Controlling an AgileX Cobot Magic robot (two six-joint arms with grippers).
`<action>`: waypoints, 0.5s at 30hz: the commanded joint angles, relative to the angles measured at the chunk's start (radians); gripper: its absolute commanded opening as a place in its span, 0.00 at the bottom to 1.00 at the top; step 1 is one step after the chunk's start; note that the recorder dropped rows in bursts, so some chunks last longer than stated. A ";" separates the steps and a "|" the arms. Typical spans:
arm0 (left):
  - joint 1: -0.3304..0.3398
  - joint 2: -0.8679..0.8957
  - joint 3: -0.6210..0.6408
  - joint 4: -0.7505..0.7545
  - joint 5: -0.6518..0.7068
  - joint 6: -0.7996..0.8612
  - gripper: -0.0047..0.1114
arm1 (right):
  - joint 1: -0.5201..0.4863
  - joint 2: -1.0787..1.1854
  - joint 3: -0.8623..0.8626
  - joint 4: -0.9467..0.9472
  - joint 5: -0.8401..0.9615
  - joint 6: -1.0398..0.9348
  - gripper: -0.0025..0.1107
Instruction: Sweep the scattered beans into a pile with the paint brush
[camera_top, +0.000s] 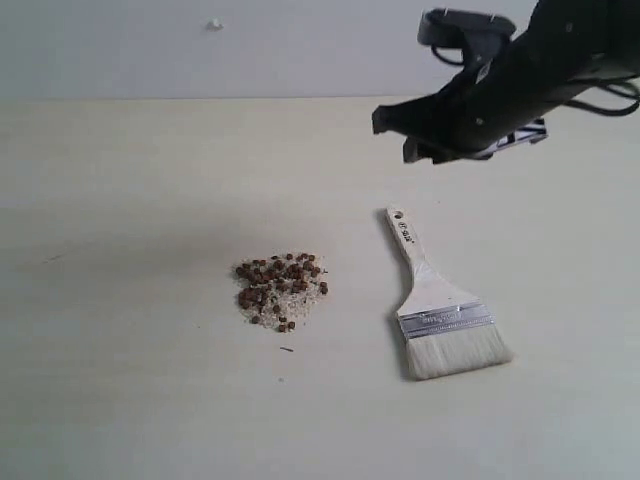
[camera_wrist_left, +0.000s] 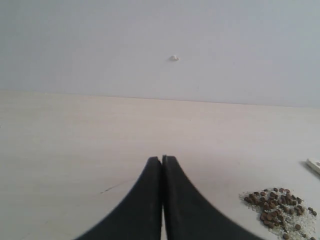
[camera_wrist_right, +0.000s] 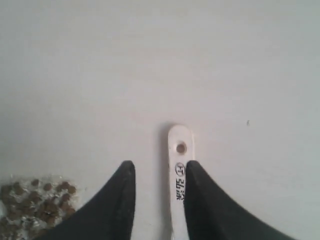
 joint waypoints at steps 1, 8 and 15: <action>-0.006 -0.006 0.003 0.002 -0.001 -0.002 0.04 | -0.002 -0.184 0.079 -0.096 -0.062 0.088 0.02; -0.006 -0.006 0.003 0.002 -0.001 -0.002 0.04 | -0.002 -0.493 0.333 -0.105 -0.178 0.091 0.02; -0.006 -0.006 0.003 0.002 -0.001 -0.002 0.04 | -0.002 -0.780 0.521 -0.110 -0.099 0.100 0.02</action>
